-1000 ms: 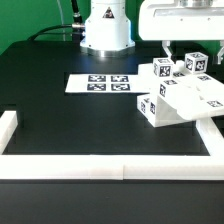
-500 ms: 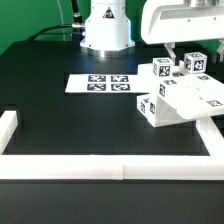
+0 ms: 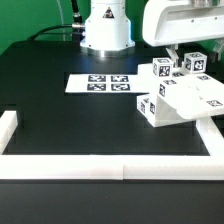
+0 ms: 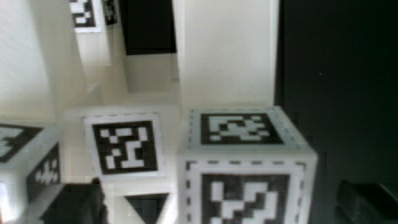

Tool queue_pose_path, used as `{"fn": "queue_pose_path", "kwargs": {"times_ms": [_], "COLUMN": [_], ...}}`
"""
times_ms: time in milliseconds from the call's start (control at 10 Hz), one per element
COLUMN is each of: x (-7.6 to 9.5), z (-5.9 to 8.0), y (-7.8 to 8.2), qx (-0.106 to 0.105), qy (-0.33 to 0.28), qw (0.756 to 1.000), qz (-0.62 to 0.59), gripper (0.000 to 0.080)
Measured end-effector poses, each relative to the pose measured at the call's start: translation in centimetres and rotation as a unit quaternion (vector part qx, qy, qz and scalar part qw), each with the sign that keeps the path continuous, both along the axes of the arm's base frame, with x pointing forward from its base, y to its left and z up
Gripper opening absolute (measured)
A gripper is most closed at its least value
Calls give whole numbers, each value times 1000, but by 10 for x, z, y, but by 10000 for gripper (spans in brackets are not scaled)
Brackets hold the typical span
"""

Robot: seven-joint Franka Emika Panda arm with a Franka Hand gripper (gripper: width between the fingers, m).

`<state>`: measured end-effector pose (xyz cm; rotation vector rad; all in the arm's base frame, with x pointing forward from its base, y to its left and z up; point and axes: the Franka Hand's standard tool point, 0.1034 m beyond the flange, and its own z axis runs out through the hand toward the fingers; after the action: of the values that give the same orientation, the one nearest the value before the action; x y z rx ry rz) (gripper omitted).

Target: Assemble chair

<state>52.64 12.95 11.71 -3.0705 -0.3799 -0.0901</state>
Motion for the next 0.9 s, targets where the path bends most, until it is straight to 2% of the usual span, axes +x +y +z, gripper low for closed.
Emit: {"fn": "queue_pose_path", "kwargs": {"times_ms": [100,200,300,500,900], "x": [0,0,0,0,0], "z": [0,0,0,0,0], "y": [0,0,0,0,0], "qx": [0,0,0,1,12], "qy": [0,0,0,1,11], "qw": [1000,1000,1000,1000,982], "qz": [0,-1,-5,-27,-190], "gripper": [524,342,288,288,288]}}
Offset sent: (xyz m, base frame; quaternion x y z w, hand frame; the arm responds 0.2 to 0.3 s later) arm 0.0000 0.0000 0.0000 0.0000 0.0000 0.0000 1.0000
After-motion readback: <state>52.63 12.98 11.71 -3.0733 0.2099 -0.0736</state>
